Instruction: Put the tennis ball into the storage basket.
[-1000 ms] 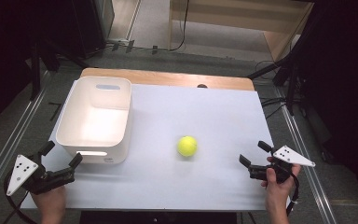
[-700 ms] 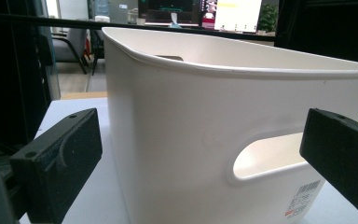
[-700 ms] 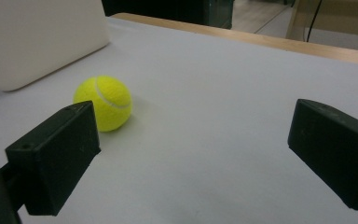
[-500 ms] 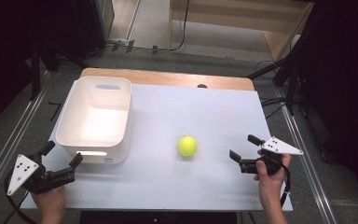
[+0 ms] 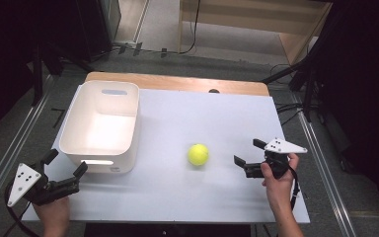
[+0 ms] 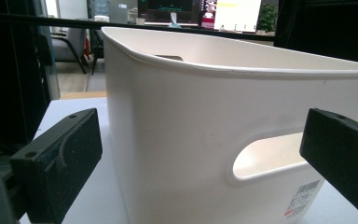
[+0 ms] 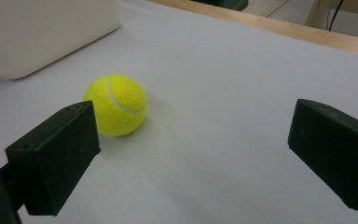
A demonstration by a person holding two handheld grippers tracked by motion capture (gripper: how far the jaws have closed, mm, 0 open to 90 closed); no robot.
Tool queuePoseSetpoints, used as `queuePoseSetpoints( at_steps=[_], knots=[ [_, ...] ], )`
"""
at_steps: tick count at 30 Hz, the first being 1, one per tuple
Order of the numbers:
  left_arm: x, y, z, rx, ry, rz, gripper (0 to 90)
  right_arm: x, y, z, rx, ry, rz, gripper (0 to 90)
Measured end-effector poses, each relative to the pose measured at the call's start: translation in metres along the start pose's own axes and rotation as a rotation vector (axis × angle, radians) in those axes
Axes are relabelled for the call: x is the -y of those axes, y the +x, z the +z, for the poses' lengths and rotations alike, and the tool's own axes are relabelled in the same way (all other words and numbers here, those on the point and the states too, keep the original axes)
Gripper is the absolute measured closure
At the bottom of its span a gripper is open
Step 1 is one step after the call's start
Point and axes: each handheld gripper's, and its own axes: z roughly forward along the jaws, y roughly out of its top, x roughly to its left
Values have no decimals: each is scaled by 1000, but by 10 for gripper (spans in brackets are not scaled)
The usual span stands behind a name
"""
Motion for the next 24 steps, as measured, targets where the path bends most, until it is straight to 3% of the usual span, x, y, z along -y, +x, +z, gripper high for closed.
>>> queuePoseSetpoints(
  at_steps=[19, 24],
  knots=[
    [0, 0, 0, 1, 0, -3, 0, -19, 14, 29, -42, 125, -72, 4],
    [0, 0, 0, 1, 0, -5, 0, -23, 15, 33, -61, 145, -66, 2]
  ],
)
